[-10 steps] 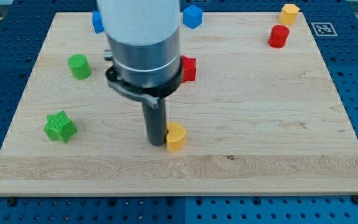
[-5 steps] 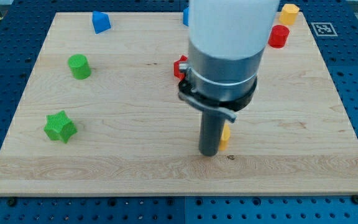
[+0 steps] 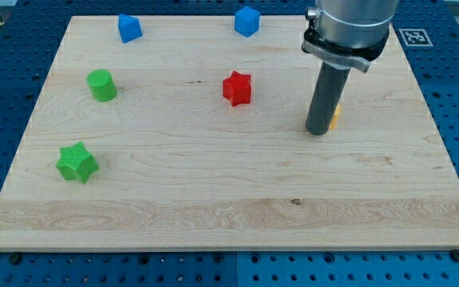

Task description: Push yellow heart towards center right

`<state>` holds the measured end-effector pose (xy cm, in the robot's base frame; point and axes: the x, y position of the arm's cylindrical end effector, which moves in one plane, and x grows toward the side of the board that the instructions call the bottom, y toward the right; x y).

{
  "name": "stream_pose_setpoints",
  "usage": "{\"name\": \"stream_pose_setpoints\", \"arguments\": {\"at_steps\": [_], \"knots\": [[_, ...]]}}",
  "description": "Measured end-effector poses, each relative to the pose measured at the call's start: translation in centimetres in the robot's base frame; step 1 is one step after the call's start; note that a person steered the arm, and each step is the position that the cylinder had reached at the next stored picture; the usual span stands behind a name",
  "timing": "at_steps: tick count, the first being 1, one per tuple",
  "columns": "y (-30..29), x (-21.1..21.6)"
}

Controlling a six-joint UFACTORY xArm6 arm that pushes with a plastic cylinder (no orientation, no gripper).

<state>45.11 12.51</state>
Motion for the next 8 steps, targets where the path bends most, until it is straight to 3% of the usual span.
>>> {"name": "stream_pose_setpoints", "arguments": {"at_steps": [3, 6, 8], "knots": [[1.5, -4.6], [-1.1, -6.0], [2.0, -6.5]]}}
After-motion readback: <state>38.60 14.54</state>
